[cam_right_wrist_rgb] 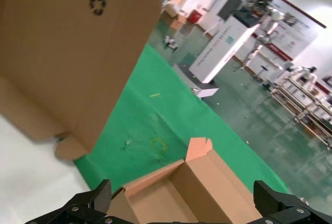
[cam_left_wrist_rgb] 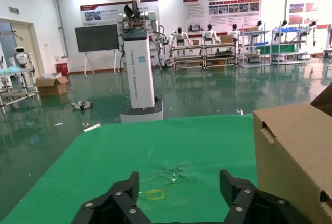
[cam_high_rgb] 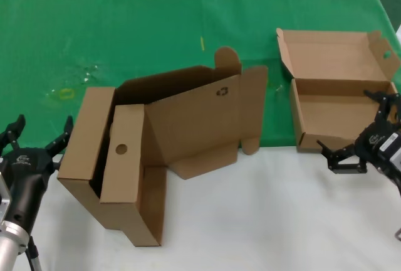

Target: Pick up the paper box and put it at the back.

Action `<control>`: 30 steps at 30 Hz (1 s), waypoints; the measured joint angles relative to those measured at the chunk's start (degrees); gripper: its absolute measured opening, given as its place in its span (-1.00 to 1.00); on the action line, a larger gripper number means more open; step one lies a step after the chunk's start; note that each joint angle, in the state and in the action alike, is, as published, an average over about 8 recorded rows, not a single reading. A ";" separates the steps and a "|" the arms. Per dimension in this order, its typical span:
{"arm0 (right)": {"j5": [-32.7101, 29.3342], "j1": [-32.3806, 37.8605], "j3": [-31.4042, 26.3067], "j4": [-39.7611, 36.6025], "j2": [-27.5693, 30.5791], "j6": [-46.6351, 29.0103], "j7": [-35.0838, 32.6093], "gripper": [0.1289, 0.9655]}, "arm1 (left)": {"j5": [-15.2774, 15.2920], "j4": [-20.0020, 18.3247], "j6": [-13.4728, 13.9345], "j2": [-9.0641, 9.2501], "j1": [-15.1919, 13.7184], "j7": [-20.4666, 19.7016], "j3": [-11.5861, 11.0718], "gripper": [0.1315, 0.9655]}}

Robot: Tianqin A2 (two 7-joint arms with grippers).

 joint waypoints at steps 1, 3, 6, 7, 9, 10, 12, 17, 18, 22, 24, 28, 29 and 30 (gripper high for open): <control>0.20 -0.10 0.01 0.09 -0.41 0.42 0.28 0.96 | 0.00 0.00 0.00 0.00 0.00 0.00 0.00 -0.25; 0.61 -0.31 0.04 0.28 -1.27 1.29 0.85 0.97 | 0.00 0.00 0.00 0.00 0.00 0.00 0.00 -0.11; 1.22 -0.61 0.09 0.56 -2.55 2.59 1.72 1.00 | 0.00 0.00 0.00 0.00 0.00 0.01 0.00 0.09; 1.41 -0.71 0.10 0.65 -2.97 3.01 2.00 1.00 | 0.00 0.00 0.00 0.00 0.00 0.01 0.00 0.15; 1.82 -0.91 0.13 0.83 -3.81 3.86 2.56 1.00 | 0.00 0.00 0.00 0.00 0.00 0.02 0.00 0.29; 2.01 -1.01 0.14 0.92 -4.23 4.28 2.84 1.00 | 0.00 0.00 0.00 0.00 0.00 0.02 0.00 0.29; 2.42 -1.22 0.17 1.11 -5.09 5.15 3.42 1.00 | 0.00 0.00 0.00 0.00 0.00 0.03 0.00 0.29; 3.45 -1.74 0.25 1.58 -7.24 7.32 4.86 1.00 | 0.00 0.00 0.00 0.00 0.00 0.02 0.00 0.49; 3.65 -1.84 0.26 1.67 -7.67 7.75 5.15 1.00 | 0.00 0.00 0.00 0.00 0.00 0.02 0.00 0.54; 4.47 -2.25 0.32 2.05 -9.39 9.49 6.30 1.00 | 0.00 0.00 0.00 0.00 0.00 0.02 0.00 0.70; 4.87 -2.45 0.35 2.23 -10.24 10.35 6.87 1.00 | 0.00 0.00 0.00 0.00 0.00 0.01 0.00 0.76; 5.68 -2.86 0.41 2.60 -11.94 12.07 8.01 1.00 | 0.00 0.00 0.00 0.00 0.00 0.01 0.00 0.87; 5.88 -2.97 0.42 2.70 -12.37 12.50 8.30 1.00 | 0.00 0.00 0.00 0.00 0.00 0.01 0.00 0.90; 6.08 -3.07 0.44 2.79 -12.79 12.92 8.57 1.00 | 0.00 0.00 0.00 0.00 0.00 0.01 0.00 0.93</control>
